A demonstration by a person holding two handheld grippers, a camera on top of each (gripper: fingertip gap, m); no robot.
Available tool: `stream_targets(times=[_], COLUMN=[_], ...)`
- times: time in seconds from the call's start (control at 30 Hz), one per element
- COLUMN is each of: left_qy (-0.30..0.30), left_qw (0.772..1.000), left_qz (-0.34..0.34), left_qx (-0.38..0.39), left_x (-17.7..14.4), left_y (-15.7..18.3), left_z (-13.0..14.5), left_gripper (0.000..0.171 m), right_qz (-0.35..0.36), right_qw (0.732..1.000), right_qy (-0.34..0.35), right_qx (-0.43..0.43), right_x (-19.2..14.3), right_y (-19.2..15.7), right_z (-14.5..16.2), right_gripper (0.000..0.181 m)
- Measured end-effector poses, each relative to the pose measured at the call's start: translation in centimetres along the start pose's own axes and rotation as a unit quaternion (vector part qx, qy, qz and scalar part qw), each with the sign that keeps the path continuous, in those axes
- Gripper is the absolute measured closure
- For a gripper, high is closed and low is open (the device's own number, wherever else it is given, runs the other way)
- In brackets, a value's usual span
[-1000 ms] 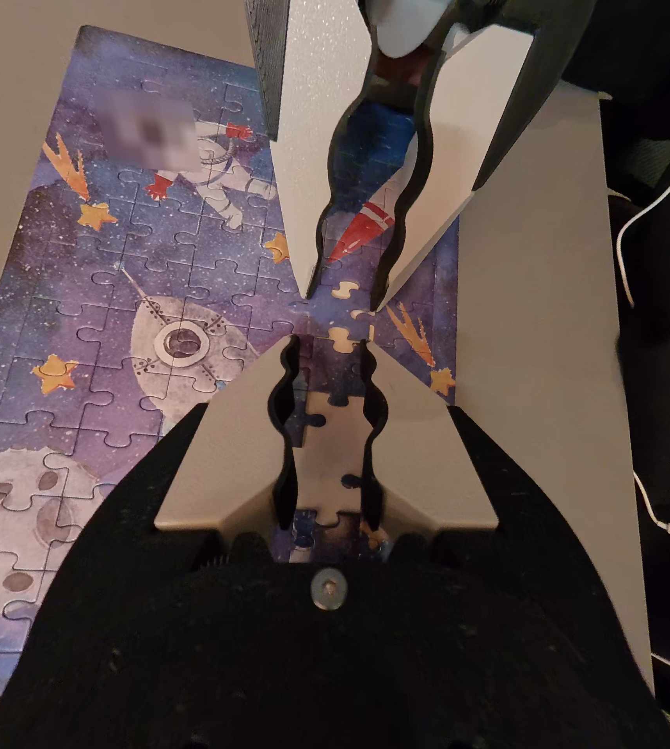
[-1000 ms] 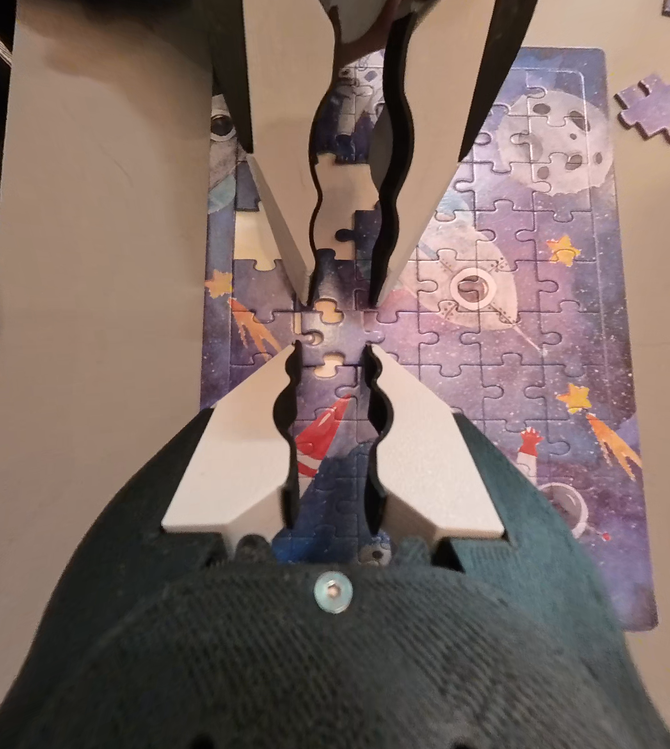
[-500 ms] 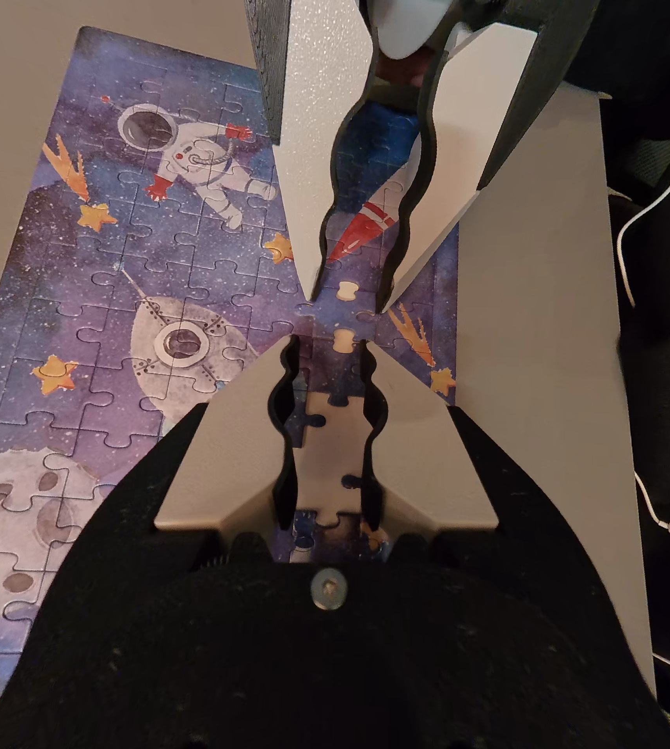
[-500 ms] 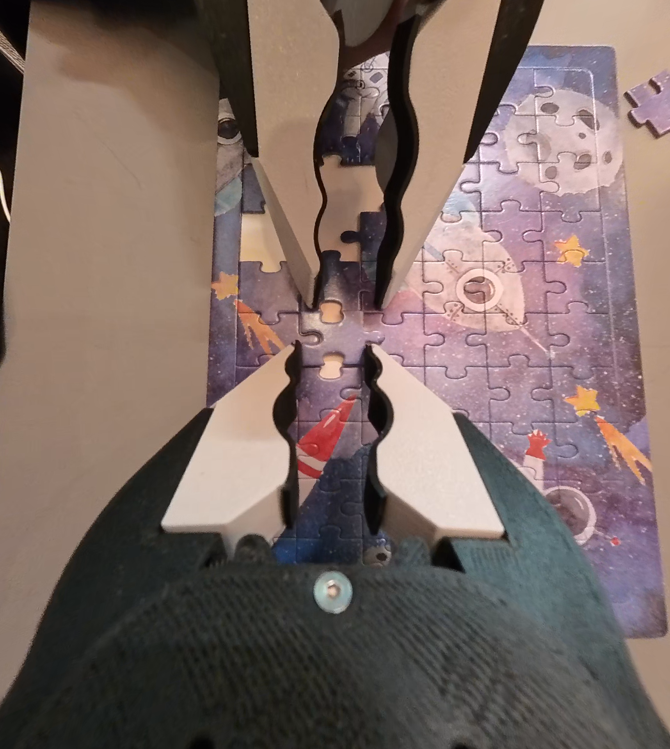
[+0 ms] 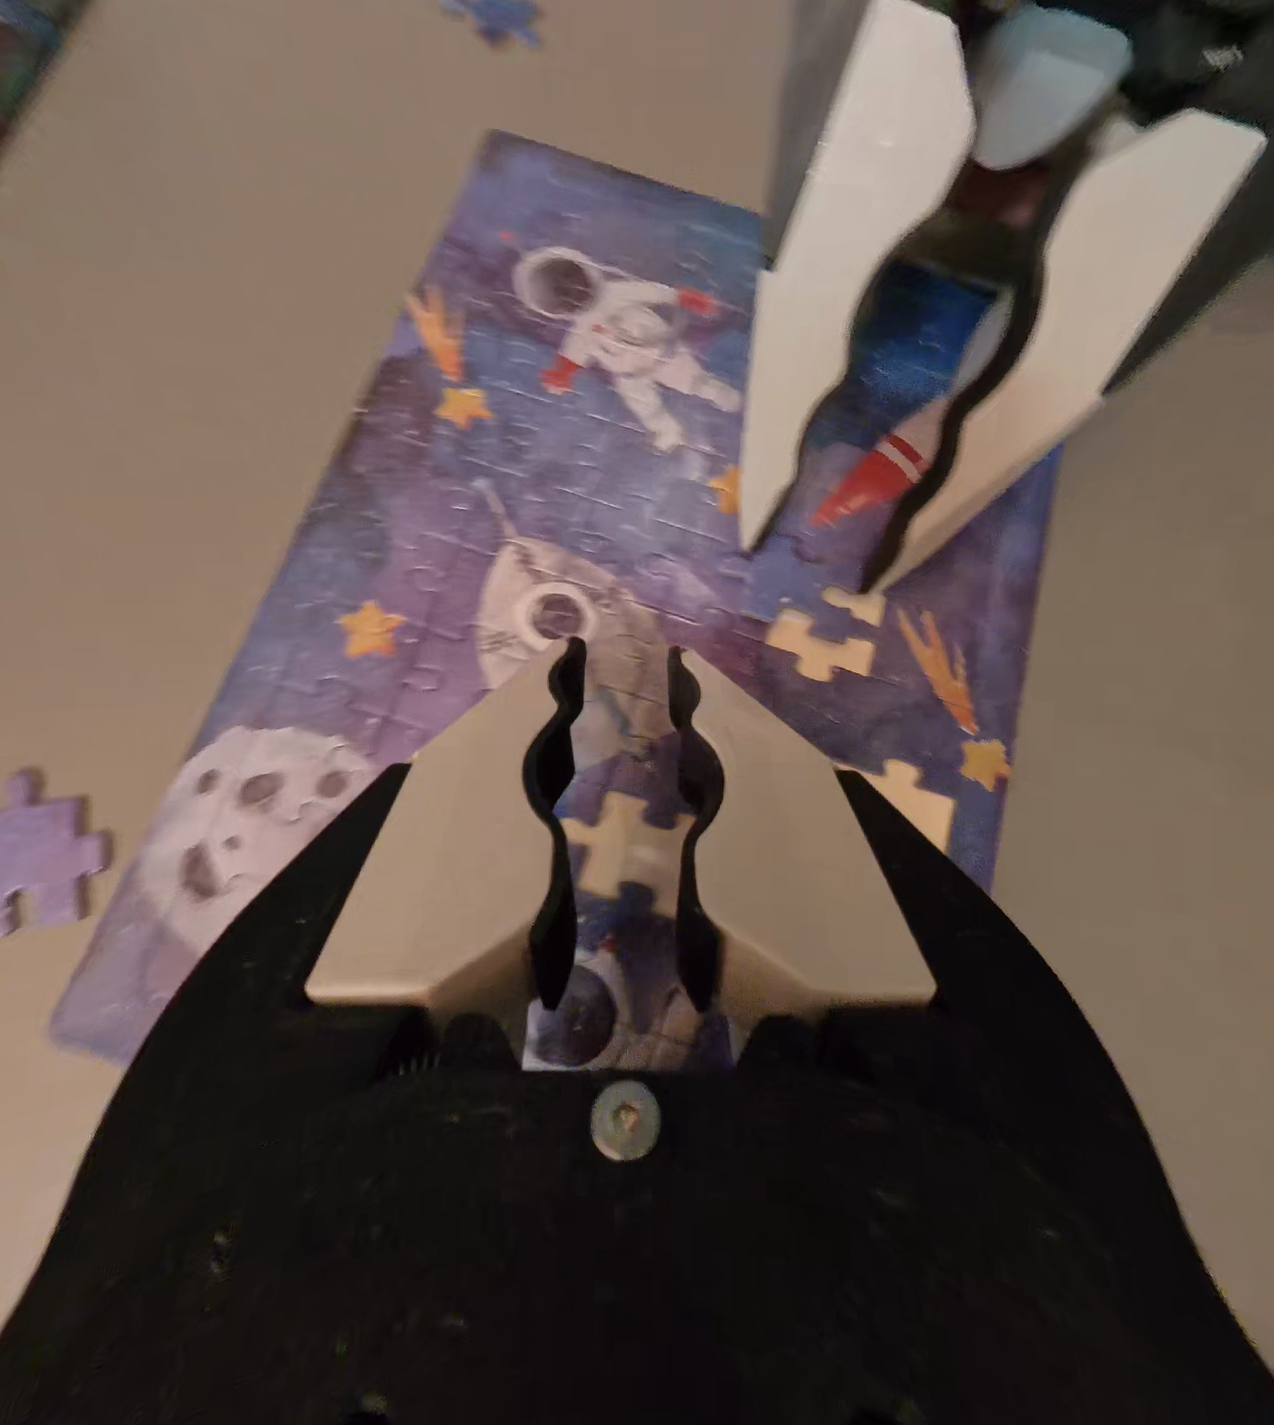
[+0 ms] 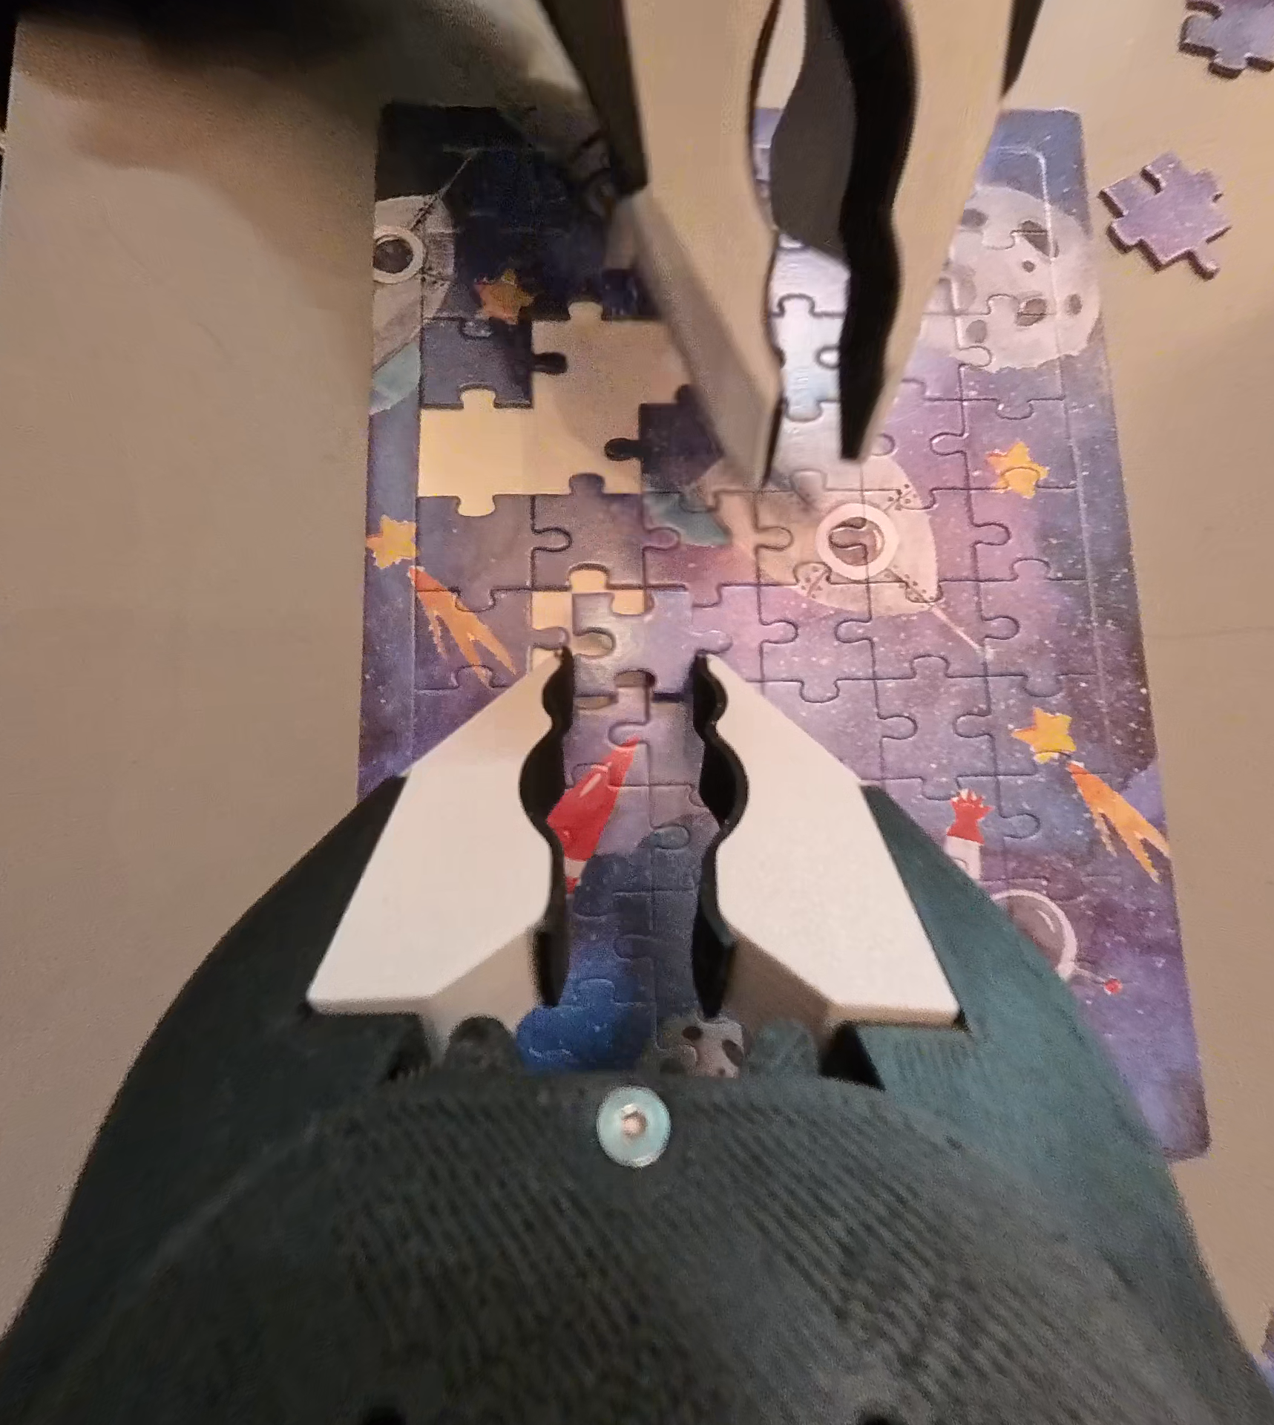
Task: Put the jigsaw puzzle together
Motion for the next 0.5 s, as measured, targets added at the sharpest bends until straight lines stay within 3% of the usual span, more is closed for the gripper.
stream_targets(times=[0.2, 0.5], left_qy=[0.079, 0.123], left_qw=[0.993, 0.983], left_qz=[-0.065, -0.102], left_qx=[-0.051, -0.088], left_x=[-2.6, -4.1], left_y=[-2.4, -3.7], left_z=[-0.8, -0.9], left_gripper=[0.160, 0.162], right_qz=[0.025, 0.055], right_qw=[1.000, 0.997], right_qy=[0.013, 0.043], right_qx=[0.010, 0.038], right_x=[-0.7, -2.1], right_y=[1.1, 2.8], right_z=[0.3, 1.0], right_gripper=[0.151, 0.151])
Point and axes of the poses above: each gripper's, where its closed fingertips meet, x out along the fingers, z out of its underside, y = z × x across the jaws, the point moved 7 cm from there along -x, back along the fingers, and after that the axes turned 2 degrees about -x, right-handed, at the moved point
